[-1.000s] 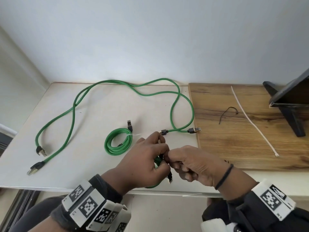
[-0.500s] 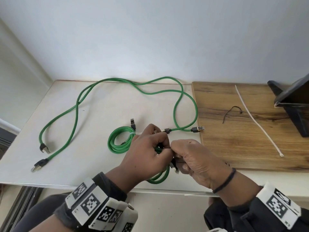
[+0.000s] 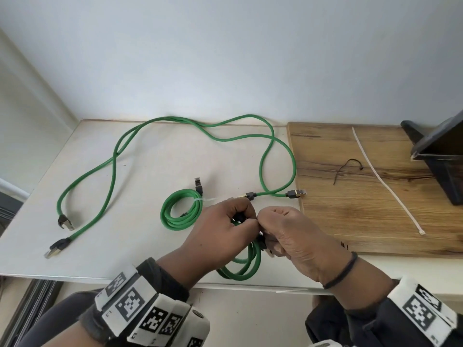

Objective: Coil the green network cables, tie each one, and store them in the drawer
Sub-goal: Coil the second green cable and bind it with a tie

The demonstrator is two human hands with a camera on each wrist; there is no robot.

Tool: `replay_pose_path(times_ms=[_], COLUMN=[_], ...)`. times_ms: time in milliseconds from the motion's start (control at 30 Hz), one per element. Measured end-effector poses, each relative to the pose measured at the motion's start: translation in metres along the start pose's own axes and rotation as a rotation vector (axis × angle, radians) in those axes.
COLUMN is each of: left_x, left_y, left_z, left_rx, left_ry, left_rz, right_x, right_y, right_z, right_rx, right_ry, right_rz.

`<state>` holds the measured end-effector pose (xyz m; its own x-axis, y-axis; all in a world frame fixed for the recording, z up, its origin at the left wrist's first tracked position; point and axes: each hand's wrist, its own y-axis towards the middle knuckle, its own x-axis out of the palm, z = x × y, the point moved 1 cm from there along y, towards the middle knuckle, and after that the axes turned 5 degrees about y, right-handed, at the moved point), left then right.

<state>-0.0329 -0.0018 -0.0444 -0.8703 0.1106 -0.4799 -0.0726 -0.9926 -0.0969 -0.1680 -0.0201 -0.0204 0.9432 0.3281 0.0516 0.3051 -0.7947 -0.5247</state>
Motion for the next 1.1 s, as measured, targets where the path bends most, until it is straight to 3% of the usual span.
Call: replay_pose_path(times_ms=[500, 800, 1000, 1100], left_x=[0.002, 0.002, 0.001, -0.001], left_y=[-0.005, -0.002, -0.003, -0.001], left_z=[0.008, -0.001, 0.002, -0.002], left_rx=[0.033, 0.146, 0.159, 0.153], left_ry=[0.115, 0.107, 0.119, 0.082], left_rz=[0.112, 0.068, 0.134, 0.094], right_x=[0.004, -0.001, 0.002, 0.002], right_y=[-0.001, 0.002, 0.001, 0.003], right_z=[0.006, 0.007, 0.005, 0.004], right_rx=[0.052, 0.055, -0.052, -0.092], right_ry=[0.159, 0.191, 0.071, 0.023], right_rz=[0.001, -0.015, -0.030, -0.013])
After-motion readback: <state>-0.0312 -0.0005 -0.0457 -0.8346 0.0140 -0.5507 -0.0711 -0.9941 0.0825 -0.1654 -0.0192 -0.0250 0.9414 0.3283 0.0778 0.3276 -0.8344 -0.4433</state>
